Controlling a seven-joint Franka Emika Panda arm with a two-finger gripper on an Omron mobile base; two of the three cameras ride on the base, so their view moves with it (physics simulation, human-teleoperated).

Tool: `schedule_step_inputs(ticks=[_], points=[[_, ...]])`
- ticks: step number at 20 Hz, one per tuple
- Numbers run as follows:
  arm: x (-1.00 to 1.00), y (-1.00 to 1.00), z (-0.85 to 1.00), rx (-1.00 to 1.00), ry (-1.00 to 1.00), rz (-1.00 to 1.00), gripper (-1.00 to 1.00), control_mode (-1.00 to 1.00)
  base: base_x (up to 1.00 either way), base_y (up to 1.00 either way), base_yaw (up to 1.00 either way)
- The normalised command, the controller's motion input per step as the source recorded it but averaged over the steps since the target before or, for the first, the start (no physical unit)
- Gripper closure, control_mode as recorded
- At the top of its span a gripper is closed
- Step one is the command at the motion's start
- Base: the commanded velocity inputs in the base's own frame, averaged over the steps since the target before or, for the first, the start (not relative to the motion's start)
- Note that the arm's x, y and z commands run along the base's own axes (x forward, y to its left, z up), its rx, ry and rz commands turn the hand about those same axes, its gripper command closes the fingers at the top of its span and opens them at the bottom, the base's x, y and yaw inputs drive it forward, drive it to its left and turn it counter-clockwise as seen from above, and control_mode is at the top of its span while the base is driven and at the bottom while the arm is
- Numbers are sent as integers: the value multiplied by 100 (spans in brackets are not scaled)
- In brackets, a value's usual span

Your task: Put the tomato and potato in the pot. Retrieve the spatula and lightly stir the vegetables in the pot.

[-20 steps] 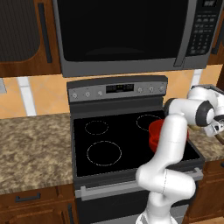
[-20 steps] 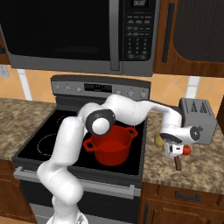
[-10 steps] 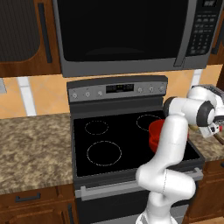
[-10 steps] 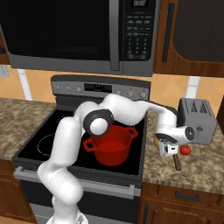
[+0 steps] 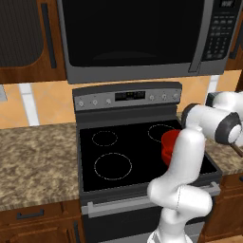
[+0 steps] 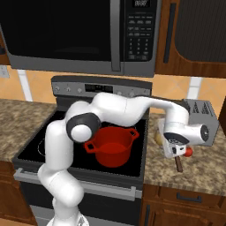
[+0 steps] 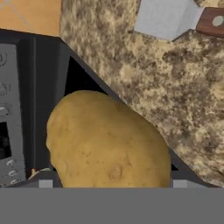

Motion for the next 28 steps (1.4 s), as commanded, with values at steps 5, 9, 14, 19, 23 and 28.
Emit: schedule_step_inputs(ticks=[5, 9, 14, 19, 23, 28], points=[[-93, 100, 85, -27, 6, 14, 100, -100, 0, 0, 0], [-45, 100, 8, -35, 15, 16, 100, -100, 0, 0, 0], [25, 100, -2, -27, 0, 2, 100, -100, 0, 0, 0], [46, 93, -34, -21, 7, -2, 100, -100, 0, 0, 0], [53, 49, -69, -17, 6, -8, 100, -100, 0, 0, 0], [44, 3, -25, -4, 0, -6, -100, -100, 0, 0, 0]])
